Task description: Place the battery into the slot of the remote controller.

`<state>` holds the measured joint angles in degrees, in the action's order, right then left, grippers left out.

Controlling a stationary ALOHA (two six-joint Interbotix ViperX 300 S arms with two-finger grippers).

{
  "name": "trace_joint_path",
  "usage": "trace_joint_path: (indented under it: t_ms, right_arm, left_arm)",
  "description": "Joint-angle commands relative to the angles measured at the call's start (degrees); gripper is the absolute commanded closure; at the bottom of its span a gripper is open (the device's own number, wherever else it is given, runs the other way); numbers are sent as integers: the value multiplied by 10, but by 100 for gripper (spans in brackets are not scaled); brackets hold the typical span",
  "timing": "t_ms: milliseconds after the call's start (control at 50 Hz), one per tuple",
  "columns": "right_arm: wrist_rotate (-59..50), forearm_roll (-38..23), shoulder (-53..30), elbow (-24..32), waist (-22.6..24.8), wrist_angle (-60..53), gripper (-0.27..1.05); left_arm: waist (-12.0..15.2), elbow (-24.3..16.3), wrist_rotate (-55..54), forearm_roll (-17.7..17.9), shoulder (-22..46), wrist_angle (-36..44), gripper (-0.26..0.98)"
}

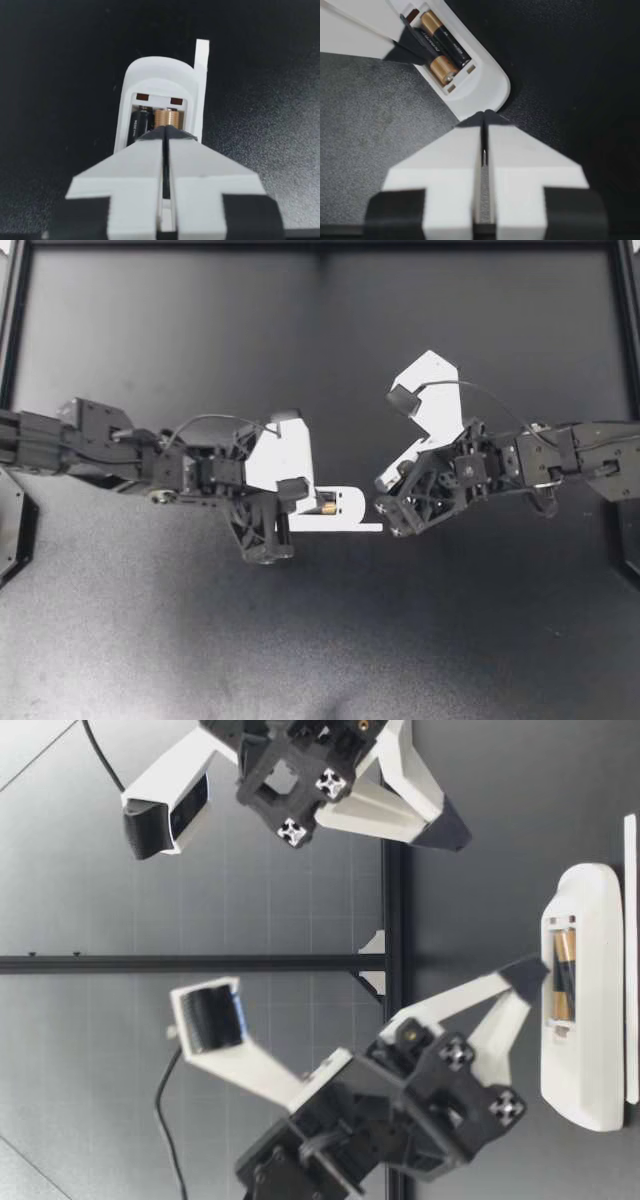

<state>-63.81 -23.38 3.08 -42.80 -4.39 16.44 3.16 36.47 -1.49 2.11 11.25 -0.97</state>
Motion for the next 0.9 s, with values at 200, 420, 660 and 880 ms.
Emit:
trace_joint_path:
  t_ms: [200, 420, 660, 880]
  right_arm:
    - [1, -3, 17, 1, -2, -11, 91]
    - [3, -4, 21, 0, -2, -18, 91]
    - [6, -91, 54, -4, -2, -54, 91]
    - [86, -232, 78, -21, 9, -127, 91]
  left_arm:
    - [-2, -18, -6, 1, 27, -1, 89]
    - [-1, -14, -11, 5, 11, -14, 89]
    - [-3, -1, -11, 5, -69, -14, 89]
    - [-4, 27, -11, 5, -135, -11, 89]
